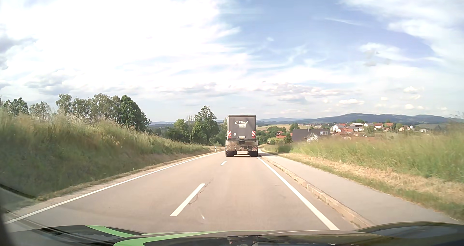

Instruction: Follow the waypoints while adhering to traffic rules and regulations

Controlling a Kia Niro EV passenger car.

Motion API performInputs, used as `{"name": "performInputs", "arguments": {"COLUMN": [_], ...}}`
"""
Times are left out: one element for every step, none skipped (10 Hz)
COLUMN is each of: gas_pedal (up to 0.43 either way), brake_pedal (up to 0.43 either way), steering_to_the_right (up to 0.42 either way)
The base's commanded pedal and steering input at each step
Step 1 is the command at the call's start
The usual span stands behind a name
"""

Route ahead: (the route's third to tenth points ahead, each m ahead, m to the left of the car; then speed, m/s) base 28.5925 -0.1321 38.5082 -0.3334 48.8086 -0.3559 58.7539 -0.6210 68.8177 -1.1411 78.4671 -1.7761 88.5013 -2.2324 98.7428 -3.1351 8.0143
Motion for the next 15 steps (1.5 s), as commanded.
{"name": "performInputs", "arguments": {"gas_pedal": [0.098,0.098,0.098,0.098,0.098,0.098,0.098,0.098,0.098,0.098,0.098,0.098,0.098,0.098,0.098], "brake_pedal": [0.0,0.0,0.0,0.0,0.0,0.0,0.0,0.0,0.0,0.0,0.0,0.0,0.0,0.0,0.0], "steering_to_the_right": [0.0,0.0,0.0,0.0,0.0,0.0,0.0,0.0,0.0,0.0,0.0,0.0,0.0,0.0,0.0]}}
